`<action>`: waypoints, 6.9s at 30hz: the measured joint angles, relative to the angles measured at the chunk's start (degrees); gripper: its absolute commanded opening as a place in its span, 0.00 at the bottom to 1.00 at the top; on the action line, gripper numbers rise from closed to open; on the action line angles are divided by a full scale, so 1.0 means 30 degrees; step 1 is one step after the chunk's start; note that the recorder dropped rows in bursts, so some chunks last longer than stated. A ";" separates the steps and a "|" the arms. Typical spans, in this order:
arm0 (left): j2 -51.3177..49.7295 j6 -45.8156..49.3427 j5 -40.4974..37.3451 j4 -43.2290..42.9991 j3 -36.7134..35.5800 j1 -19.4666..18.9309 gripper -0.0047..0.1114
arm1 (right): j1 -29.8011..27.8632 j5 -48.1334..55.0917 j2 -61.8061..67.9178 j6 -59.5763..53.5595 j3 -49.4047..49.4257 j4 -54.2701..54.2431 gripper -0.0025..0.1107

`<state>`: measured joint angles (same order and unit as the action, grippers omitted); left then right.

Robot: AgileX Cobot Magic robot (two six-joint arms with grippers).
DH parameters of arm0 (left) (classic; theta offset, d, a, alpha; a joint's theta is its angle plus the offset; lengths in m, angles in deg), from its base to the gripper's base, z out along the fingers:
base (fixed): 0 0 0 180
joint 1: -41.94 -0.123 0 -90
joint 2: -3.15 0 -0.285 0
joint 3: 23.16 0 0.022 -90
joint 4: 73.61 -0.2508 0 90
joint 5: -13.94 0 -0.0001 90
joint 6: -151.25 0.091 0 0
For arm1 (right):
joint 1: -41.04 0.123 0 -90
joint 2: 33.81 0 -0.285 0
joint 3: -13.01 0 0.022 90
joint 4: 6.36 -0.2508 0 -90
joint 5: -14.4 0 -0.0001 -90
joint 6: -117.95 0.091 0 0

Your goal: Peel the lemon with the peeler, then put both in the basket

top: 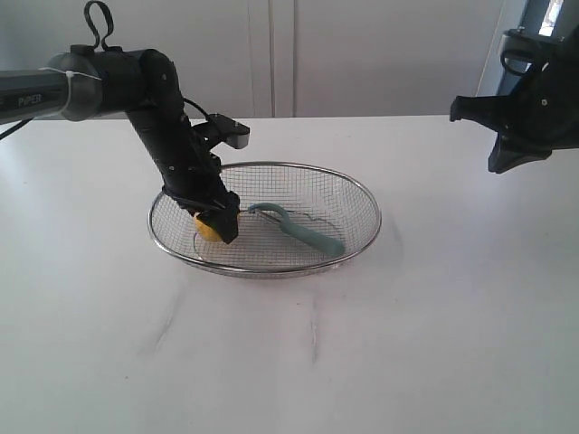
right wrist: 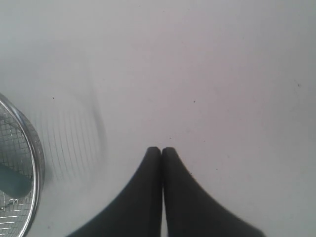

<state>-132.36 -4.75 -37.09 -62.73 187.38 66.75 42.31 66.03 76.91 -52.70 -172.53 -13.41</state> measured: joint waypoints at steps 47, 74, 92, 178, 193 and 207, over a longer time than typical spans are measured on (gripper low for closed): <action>0.2640 -0.0998 -0.1629 -0.0494 0.0000 0.0000 0.71 | 0.0000 -0.0072 0.0000 0.0000 0.0000 0.0000 0.02; 0.2982 -0.3740 -0.2636 -0.0494 0.0000 0.0000 0.04 | 0.0000 -0.0072 0.0000 0.0000 0.0000 0.0000 0.02; 0.3018 -0.4406 -0.2951 -0.0494 0.0000 0.0000 0.04 | 0.0000 -0.0072 0.0000 0.0000 0.0000 0.0000 0.02; 1.4887 -0.8410 -0.4531 -0.2630 -0.8360 -0.1382 0.04 | 0.0000 -0.0183 0.0000 0.0000 0.0000 0.0000 0.02; 1.9364 -0.8410 -0.3292 -0.3628 -1.0882 -0.1382 0.04 | 0.0000 -0.0183 0.0000 0.0000 0.0000 0.0000 0.02; 2.2227 -0.8410 -0.2167 -0.3062 -1.3840 -0.4551 0.04 | 0.0000 -0.0215 0.0000 0.0000 0.0000 0.0000 0.02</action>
<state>-65.68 -29.98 -43.59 -71.91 145.86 53.10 42.31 65.39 76.91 -52.70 -172.53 -13.41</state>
